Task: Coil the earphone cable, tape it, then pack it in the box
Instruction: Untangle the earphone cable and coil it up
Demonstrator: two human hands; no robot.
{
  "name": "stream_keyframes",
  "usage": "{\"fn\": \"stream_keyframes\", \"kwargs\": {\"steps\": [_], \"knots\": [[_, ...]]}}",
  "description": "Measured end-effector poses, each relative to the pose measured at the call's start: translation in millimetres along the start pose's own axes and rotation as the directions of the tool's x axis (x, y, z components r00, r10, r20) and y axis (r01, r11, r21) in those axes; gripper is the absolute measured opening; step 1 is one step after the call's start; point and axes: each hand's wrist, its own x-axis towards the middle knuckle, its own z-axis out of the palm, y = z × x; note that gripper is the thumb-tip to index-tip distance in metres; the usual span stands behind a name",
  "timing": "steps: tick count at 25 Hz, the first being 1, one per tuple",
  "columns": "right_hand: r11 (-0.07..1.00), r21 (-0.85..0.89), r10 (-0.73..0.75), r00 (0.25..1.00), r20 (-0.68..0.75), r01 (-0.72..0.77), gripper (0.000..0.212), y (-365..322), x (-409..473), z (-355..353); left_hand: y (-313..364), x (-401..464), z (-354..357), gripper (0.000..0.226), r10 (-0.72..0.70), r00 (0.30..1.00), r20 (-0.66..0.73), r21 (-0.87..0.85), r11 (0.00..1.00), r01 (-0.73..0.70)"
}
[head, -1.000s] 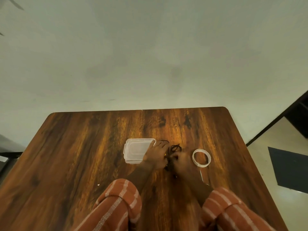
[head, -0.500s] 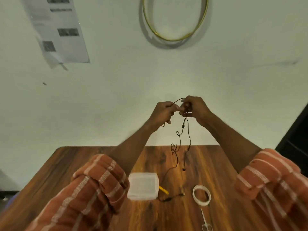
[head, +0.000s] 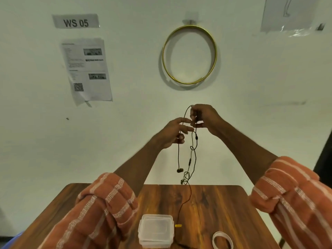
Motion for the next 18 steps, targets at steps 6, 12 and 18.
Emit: {"fn": "stream_keyframes", "kwargs": {"steps": [6, 12, 18], "knots": [[0.999, 0.017, 0.037, 0.994, -0.102, -0.035, 0.026, -9.1, -6.4, 11.2, -42.9, -8.8, 32.7, 0.056, 0.298, 0.819, -0.49, 0.257, 0.947, -0.191], [0.998, 0.041, 0.062, 0.99, -0.128, -0.057, 0.029, -19.2, -2.6, 24.7, -83.9, -23.6, 68.1, 0.037, 0.711, 0.448, -0.542, 0.763, 0.64, -0.091], [0.97, 0.23, 0.135, 0.955, -0.262, -0.074, 0.023, -20.3, 5.5, 7.1, -81.0, -15.7, 61.3, 0.009, 0.521, 0.627, -0.579, 0.637, 0.769, -0.05]]}}
